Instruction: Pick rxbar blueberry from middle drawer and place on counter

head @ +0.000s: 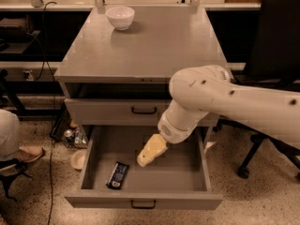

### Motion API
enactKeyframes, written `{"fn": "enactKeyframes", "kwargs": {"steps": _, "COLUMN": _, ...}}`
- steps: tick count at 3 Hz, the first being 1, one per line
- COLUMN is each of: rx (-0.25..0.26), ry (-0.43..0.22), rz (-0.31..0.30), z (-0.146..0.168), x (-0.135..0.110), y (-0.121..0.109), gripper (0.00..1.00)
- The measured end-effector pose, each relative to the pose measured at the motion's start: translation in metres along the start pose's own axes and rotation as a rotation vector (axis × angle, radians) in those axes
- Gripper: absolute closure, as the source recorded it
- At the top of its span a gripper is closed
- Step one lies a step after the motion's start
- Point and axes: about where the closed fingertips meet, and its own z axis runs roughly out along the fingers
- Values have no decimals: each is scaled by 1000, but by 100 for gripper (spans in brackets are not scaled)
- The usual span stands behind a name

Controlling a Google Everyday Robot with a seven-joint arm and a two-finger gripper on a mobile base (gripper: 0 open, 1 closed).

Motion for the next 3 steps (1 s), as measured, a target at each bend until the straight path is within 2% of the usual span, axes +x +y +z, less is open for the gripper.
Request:
{"fn": "enactKeyframes", "kwargs": {"steps": 1, "rx": -26, "ry": -47, "rz": 147, "z": 41, "x": -33, "y": -1, "gripper": 0}}
{"fn": "enactKeyframes", "kwargs": {"steps": 2, "rx": -29, "ry": -67, "rz": 247, "z": 79, "x": -54, "y": 3, "gripper": 0}}
{"fn": "enactKeyframes", "kwargs": {"steps": 3, "rx": -31, "ry": -76, "rz": 299, "z": 86, "x": -60, "y": 5, "gripper": 0}}
